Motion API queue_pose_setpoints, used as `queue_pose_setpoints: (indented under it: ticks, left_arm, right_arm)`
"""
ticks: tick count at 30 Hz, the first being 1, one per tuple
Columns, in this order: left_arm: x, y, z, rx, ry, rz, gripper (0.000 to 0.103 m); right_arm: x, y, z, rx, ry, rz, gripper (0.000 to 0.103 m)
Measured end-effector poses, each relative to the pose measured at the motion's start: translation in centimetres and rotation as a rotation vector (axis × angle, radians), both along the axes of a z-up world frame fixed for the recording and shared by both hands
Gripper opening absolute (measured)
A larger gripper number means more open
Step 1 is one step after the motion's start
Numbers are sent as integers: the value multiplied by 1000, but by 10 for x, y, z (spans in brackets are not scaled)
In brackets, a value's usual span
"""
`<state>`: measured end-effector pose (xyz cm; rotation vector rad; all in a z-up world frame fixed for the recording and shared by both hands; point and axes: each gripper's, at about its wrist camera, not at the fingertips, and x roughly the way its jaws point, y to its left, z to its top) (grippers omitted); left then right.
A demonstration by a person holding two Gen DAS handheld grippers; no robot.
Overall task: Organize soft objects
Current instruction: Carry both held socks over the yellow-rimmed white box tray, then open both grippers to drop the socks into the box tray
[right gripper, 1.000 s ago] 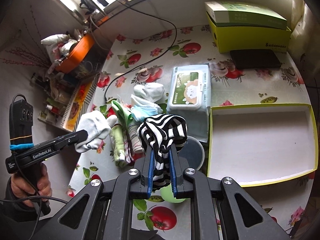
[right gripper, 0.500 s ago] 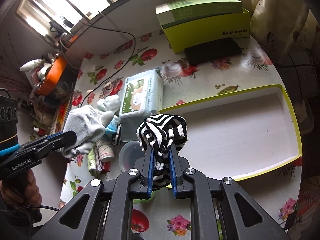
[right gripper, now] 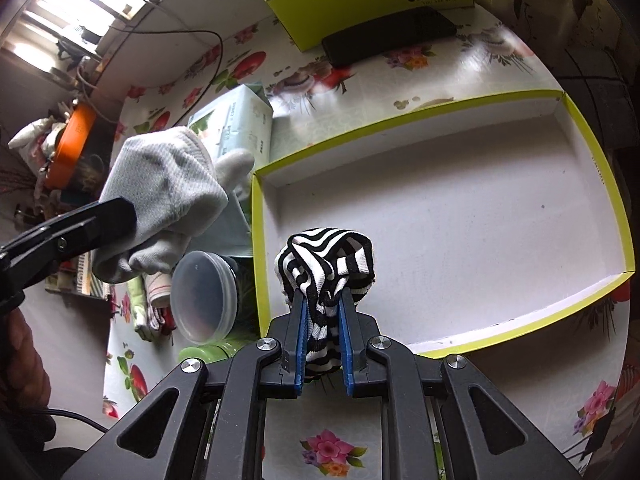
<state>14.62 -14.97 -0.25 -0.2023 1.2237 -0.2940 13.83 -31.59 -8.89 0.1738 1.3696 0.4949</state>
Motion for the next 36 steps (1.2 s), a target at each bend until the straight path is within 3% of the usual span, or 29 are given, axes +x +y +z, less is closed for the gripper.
queue_pose_setpoints:
  ticks: [7, 15, 19, 23, 26, 36]
  left_arm:
    - [15, -15, -17, 3, 34, -33, 24]
    - [30, -27, -36, -2, 70, -66, 24]
    - [35, -28, -47, -6, 95, -76, 25]
    - [35, -25, -53, -2, 95, -65, 32]
    - [36, -22, -52, 6, 85, -54, 39]
    - [18, 7, -19, -31, 32, 33, 40]
  right_arm:
    - [-14, 13, -23, 23, 75, 41, 14]
    - [-13, 11, -21, 35, 78, 43, 15]
    - [-10, 6, -16, 31, 65, 28, 35]
    - [-10, 6, -8, 21, 44, 37, 42]
    - [-9, 3, -3, 14, 31, 35, 44]
    - [-5, 13, 13, 5, -25, 40, 41]
